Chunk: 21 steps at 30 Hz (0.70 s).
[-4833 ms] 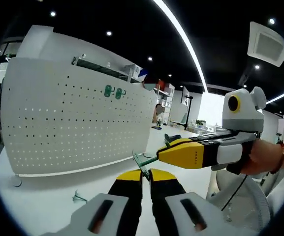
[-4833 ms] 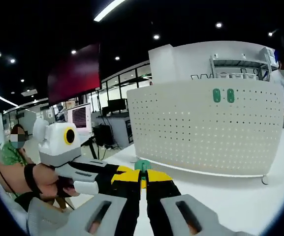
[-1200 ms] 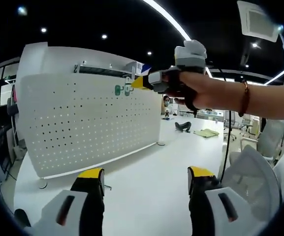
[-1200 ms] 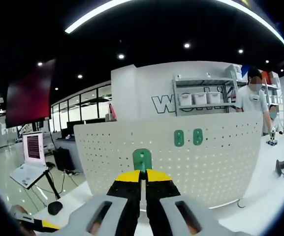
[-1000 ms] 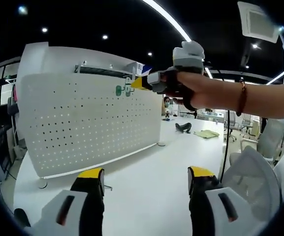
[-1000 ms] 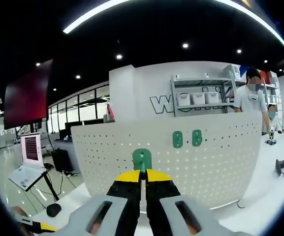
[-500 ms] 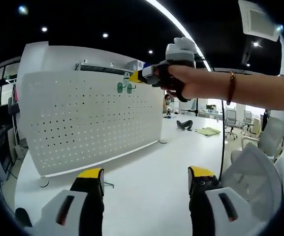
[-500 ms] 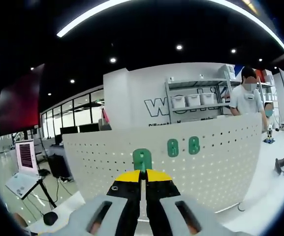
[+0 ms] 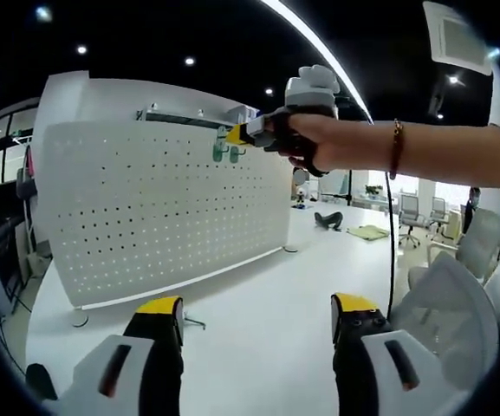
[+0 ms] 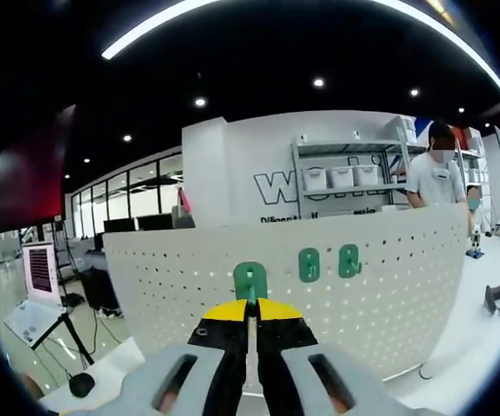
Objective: Insert the hook assembly into the mounting plate slot until the hook locks in place.
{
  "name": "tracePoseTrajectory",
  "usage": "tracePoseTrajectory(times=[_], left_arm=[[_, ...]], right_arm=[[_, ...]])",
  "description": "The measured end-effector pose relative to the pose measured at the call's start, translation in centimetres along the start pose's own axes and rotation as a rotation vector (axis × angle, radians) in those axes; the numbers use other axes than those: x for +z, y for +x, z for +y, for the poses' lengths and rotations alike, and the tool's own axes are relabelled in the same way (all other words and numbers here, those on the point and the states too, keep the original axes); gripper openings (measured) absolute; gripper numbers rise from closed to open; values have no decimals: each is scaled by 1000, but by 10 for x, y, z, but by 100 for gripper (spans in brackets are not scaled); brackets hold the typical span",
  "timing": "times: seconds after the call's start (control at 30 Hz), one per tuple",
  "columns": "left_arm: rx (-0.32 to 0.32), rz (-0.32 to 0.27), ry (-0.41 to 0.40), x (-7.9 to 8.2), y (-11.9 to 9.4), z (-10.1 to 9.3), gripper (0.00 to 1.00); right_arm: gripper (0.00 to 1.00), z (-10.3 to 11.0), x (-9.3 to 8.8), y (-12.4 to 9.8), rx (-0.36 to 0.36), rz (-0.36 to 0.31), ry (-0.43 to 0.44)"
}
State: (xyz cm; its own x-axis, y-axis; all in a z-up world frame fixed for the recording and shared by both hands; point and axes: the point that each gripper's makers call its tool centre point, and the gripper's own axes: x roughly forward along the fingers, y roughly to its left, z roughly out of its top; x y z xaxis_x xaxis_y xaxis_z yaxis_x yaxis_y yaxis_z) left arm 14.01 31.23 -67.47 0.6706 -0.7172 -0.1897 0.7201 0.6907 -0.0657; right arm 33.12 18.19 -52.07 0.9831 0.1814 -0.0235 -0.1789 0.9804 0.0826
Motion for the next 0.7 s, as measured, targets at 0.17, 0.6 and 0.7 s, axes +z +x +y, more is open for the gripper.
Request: tracePoseTrajectory(times=[0.17, 0.6, 0.7], left_arm=[[13, 6, -1, -3, -1, 6, 71], [8, 3, -6, -3, -2, 7, 72], [14, 3, -3, -3, -2, 9, 73]], right_arm=[[1, -1, 2, 7, -9, 0, -4], [1, -5, 1, 26, -26, 12, -15], [1, -6, 0, 32, -31, 19, -25]])
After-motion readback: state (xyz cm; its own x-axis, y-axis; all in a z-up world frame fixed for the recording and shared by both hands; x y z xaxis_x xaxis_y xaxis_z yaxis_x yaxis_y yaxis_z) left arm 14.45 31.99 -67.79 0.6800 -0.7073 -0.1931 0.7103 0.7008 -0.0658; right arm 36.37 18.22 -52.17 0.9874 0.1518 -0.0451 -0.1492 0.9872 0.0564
